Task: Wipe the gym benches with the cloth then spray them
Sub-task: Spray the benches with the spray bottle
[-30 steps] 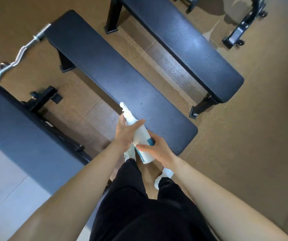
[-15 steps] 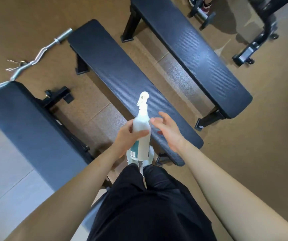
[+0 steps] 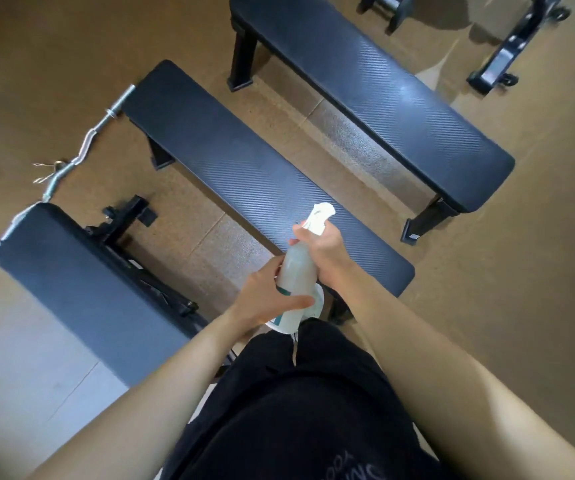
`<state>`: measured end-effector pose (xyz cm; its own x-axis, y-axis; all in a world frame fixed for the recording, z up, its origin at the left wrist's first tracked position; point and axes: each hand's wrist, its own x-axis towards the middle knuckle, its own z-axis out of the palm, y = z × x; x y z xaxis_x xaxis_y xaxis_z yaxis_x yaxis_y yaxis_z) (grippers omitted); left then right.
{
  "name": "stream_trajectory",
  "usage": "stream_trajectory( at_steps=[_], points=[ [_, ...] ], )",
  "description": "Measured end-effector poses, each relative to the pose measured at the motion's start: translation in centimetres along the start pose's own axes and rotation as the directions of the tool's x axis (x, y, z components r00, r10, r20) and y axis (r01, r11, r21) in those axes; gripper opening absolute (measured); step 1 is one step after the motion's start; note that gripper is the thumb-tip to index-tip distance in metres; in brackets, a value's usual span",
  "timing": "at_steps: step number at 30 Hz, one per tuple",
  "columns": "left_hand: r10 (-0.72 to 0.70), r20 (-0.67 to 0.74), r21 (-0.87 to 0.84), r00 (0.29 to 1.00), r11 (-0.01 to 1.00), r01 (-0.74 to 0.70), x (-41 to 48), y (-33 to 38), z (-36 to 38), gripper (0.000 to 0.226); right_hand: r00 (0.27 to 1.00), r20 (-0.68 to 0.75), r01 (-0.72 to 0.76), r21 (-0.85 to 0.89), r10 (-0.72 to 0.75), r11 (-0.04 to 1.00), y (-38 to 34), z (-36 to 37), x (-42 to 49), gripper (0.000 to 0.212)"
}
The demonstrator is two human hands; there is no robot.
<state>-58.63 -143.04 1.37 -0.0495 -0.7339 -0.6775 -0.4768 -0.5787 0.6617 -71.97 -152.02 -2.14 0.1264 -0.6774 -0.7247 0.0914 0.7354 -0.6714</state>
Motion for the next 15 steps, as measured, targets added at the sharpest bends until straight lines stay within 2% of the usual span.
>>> stream_trajectory(
  at_steps=[2, 4, 8, 12, 15],
  points=[
    [-0.017, 0.023, 0.008, 1.000, 1.000, 0.016, 0.1, 0.1, 0.0, 0.084, 0.996, -0.023, -0.080, 0.049, 0.081, 0.996, 0.3, -0.4, 0.4, 0.027],
    [-0.036, 0.065, 0.014, 0.997, 0.999, 0.035, 0.2, 0.0, -0.2, 0.094, 0.992, -0.018, -0.121, 0.081, 0.123, 0.989, 0.2, -0.8, 0.9, 0.023],
    [-0.068, 0.090, 0.008, 0.994, 0.998, 0.067, -0.3, -0.1, -0.4, 0.105, 0.995, 0.035, -0.095, 0.063, 0.093, 0.993, -0.2, -0.7, 2.0, 0.026],
    [-0.098, 0.024, -0.005, 0.995, 0.995, 0.098, -0.7, -0.8, -1.4, 0.098, 0.995, -0.010, -0.103, 0.005, 0.103, 0.995, 0.5, 1.0, 3.0, 0.017],
    [-0.113, -0.021, -0.020, 0.993, 0.993, 0.113, -0.9, -1.9, -2.8, 0.092, 0.994, 0.014, -0.112, -0.048, 0.113, 0.993, 0.8, 3.2, 3.9, 0.019]
  ],
)
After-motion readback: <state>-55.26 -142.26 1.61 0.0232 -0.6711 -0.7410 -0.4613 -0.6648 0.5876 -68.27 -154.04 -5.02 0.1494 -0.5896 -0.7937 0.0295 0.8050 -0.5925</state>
